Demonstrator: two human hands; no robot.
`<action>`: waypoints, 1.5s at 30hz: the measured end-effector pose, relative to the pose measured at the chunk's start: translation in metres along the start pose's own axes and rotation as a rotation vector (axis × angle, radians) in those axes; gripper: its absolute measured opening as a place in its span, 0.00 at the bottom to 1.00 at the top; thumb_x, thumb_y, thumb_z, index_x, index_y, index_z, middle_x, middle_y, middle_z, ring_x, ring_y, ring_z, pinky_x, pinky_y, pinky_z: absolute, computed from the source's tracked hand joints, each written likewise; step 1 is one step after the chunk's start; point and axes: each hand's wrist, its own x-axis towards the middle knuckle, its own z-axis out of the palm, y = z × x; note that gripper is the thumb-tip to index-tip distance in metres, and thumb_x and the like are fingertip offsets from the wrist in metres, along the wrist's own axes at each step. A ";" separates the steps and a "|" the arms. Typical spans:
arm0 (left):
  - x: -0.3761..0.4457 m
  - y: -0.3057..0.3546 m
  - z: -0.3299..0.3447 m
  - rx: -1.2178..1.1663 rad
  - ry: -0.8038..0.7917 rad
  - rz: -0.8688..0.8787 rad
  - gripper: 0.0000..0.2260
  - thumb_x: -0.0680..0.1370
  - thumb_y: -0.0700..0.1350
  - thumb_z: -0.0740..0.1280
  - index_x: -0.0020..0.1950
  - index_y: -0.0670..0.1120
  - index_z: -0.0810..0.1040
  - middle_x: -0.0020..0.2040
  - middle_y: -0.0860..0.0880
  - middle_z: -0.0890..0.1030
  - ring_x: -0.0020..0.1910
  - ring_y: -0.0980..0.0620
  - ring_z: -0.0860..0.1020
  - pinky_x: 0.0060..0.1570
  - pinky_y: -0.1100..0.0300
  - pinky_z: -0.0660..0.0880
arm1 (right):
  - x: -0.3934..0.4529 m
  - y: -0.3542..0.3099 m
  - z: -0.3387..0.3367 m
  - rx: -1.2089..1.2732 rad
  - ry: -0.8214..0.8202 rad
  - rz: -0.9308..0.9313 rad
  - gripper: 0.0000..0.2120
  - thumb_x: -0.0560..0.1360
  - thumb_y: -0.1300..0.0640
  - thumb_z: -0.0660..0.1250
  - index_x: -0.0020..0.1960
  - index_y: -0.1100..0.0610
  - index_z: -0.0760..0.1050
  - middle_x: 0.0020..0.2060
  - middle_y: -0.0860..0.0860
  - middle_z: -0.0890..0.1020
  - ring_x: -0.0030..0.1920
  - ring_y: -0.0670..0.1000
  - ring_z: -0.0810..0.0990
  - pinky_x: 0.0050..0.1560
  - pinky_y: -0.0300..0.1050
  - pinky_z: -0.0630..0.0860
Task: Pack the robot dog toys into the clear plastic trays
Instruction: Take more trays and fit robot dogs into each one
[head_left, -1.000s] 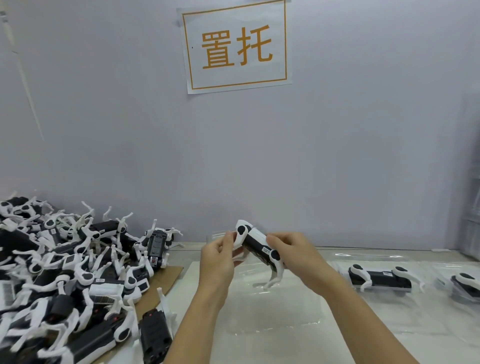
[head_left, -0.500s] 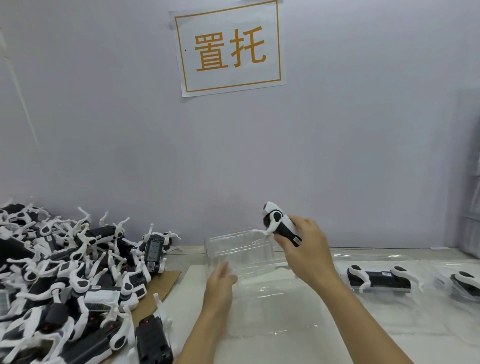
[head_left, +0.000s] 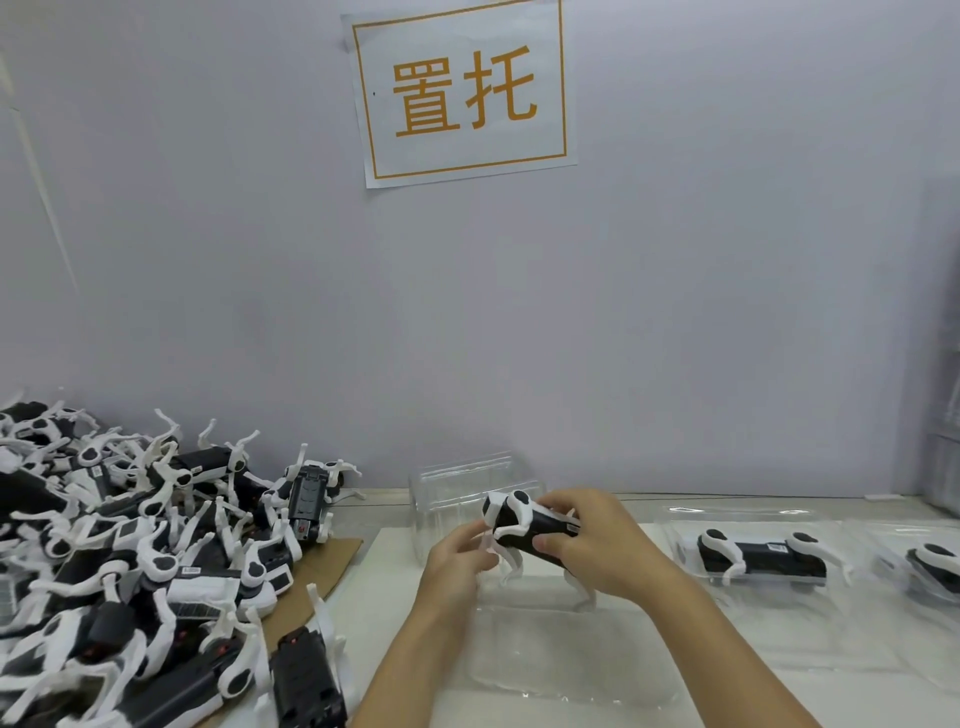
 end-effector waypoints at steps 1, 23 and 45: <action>0.000 -0.001 0.000 0.004 0.017 0.014 0.20 0.71 0.32 0.64 0.59 0.47 0.82 0.58 0.44 0.82 0.57 0.47 0.79 0.50 0.56 0.74 | 0.001 -0.001 -0.001 -0.004 0.019 -0.011 0.08 0.71 0.56 0.72 0.43 0.42 0.79 0.39 0.41 0.81 0.42 0.43 0.78 0.43 0.42 0.74; 0.002 0.004 -0.009 -0.107 0.127 -0.017 0.10 0.76 0.36 0.66 0.54 0.46 0.82 0.56 0.43 0.82 0.59 0.45 0.78 0.60 0.49 0.73 | -0.002 0.007 0.014 -0.204 -0.027 0.087 0.15 0.71 0.50 0.73 0.57 0.40 0.80 0.53 0.43 0.78 0.54 0.47 0.77 0.50 0.43 0.75; 0.009 -0.001 -0.011 -0.002 0.135 -0.073 0.05 0.74 0.38 0.69 0.48 0.38 0.82 0.46 0.40 0.83 0.48 0.42 0.81 0.54 0.44 0.77 | -0.002 0.004 0.016 -0.204 -0.066 0.078 0.14 0.69 0.50 0.76 0.53 0.38 0.82 0.50 0.39 0.81 0.48 0.45 0.78 0.49 0.43 0.77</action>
